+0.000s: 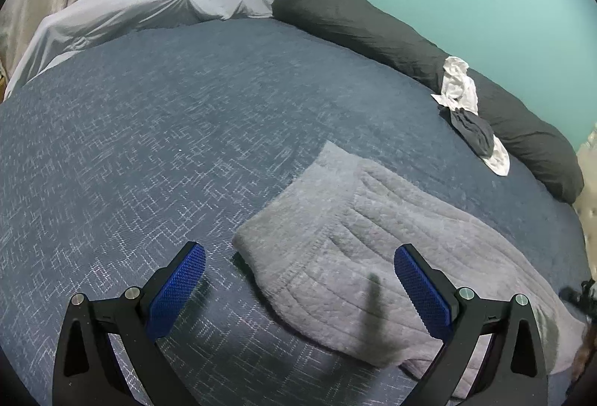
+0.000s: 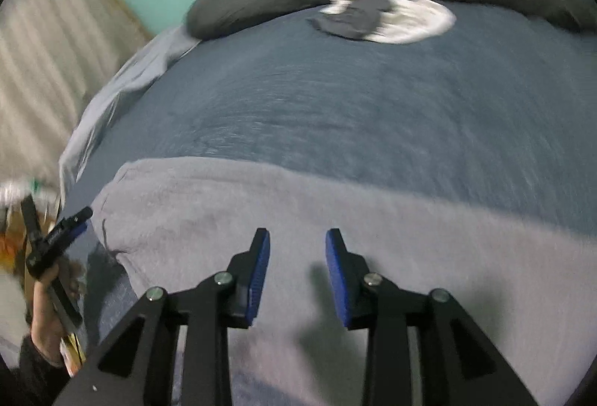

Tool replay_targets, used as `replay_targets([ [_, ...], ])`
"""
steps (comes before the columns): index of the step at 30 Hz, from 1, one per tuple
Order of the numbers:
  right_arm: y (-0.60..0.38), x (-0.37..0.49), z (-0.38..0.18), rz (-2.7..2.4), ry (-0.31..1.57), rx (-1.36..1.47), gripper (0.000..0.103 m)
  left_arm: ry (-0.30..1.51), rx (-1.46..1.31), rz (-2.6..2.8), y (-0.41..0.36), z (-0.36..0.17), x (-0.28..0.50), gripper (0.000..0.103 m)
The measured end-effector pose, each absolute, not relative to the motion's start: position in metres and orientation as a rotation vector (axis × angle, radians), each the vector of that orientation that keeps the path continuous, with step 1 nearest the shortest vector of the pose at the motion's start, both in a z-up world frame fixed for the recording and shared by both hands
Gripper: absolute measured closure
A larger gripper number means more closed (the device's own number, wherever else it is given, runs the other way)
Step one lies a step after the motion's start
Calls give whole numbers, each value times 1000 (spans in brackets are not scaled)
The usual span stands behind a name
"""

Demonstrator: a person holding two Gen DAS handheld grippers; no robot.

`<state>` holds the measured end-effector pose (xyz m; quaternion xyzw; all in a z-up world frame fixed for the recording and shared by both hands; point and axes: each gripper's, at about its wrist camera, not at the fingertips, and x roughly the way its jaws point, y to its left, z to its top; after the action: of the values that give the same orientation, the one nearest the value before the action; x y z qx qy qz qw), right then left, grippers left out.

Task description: Fold clothes

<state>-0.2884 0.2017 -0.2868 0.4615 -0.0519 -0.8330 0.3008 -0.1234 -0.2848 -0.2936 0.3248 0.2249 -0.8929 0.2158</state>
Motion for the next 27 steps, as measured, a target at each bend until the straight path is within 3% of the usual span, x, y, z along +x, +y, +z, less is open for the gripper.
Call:
replay_targets([
  [3, 246, -261, -304, -2283, -355, 1262, 72, 615, 899, -2487, -281, -292, -124, 0],
  [8, 287, -228, -330, -2359, -514, 1358, 65, 598, 903, -2505, -274, -290, -126, 0],
  [13, 319, -205, -355, -2347, -829, 1420, 64, 600, 905, -2516, -269, -289, -129, 0],
  [27, 326, -197, -373, -2302, -1072, 1441, 64, 581, 918, -2538, -261, -290, -135, 0],
])
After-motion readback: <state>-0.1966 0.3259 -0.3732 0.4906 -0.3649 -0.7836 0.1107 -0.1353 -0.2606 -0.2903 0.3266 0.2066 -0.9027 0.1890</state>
